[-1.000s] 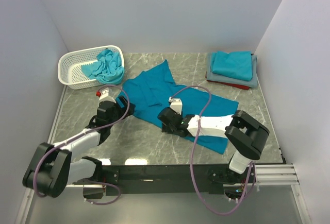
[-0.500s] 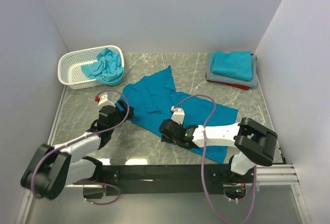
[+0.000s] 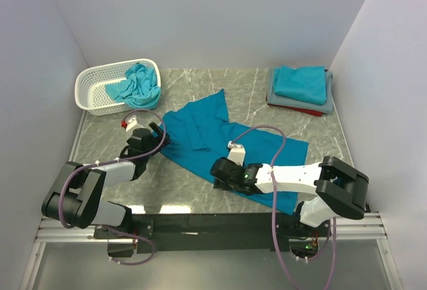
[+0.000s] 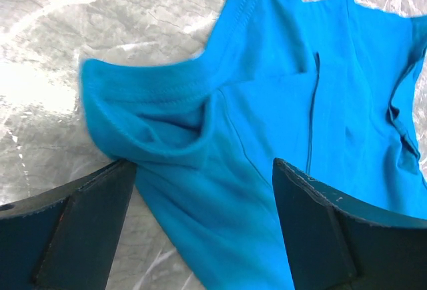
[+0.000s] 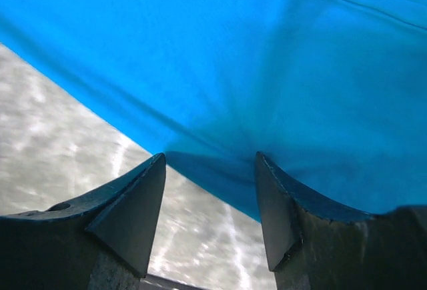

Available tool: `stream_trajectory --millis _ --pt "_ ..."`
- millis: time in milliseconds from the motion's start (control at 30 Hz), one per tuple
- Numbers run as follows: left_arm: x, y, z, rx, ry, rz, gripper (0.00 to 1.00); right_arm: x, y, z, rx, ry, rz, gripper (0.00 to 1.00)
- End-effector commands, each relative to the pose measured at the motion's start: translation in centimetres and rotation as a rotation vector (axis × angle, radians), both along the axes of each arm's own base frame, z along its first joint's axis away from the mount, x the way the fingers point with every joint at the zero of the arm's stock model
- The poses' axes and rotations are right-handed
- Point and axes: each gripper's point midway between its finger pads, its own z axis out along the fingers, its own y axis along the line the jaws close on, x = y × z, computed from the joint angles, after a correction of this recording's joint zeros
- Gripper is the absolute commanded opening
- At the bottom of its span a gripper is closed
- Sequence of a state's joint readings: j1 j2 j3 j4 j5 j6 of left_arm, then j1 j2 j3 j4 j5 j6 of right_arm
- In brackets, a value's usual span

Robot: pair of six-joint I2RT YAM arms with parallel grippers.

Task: Fold and stack the t-shirts
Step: Fold the tshirt

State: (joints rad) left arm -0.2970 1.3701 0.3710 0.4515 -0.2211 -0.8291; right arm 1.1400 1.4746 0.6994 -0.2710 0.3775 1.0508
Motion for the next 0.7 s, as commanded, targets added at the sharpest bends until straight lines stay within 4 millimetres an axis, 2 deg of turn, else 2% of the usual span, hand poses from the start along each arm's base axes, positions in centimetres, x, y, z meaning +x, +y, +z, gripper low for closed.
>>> stream_trajectory --millis 0,67,100,167,200,267,300,333,400,533,667 --pt "-0.3 0.7 -0.4 0.010 0.025 0.015 0.90 -2.9 -6.0 -1.7 -0.259 0.109 0.009 0.64" --pt "-0.5 0.4 0.6 -0.007 -0.009 -0.003 0.89 -2.4 -6.0 -0.6 -0.285 0.092 0.017 0.64" --pt "-0.9 0.4 0.6 -0.012 -0.010 -0.007 0.89 -1.4 -4.8 0.9 -0.274 0.053 0.028 0.64" --pt "-1.2 0.1 2.0 -0.030 -0.044 -0.022 0.89 -0.4 -4.2 2.2 -0.288 0.015 0.040 0.63" --pt "-1.3 0.1 2.5 -0.035 -0.057 -0.025 0.89 0.5 -2.9 3.6 -0.265 -0.018 0.055 0.63" --pt "-1.3 0.0 4.4 -0.049 -0.107 -0.032 0.89 1.4 -1.9 4.6 -0.268 -0.049 0.072 0.62" --pt "-1.5 -0.1 4.8 -0.055 -0.115 -0.039 0.89 2.3 -0.8 6.0 -0.260 -0.088 0.085 0.61" --pt "-1.5 -0.3 5.7 -0.068 -0.142 -0.047 0.89 2.8 -0.2 6.5 -0.255 -0.107 0.091 0.61" --pt "-1.7 -0.8 6.3 -0.094 -0.158 -0.073 0.89 4.0 1.3 7.4 -0.253 -0.144 0.116 0.60" --pt "-1.6 -1.4 6.4 -0.108 -0.157 -0.095 0.88 6.3 3.8 7.8 -0.236 -0.182 0.161 0.57" --pt "-1.8 -1.5 6.0 -0.115 -0.157 -0.089 0.88 8.5 5.7 6.7 -0.221 -0.195 0.186 0.53"
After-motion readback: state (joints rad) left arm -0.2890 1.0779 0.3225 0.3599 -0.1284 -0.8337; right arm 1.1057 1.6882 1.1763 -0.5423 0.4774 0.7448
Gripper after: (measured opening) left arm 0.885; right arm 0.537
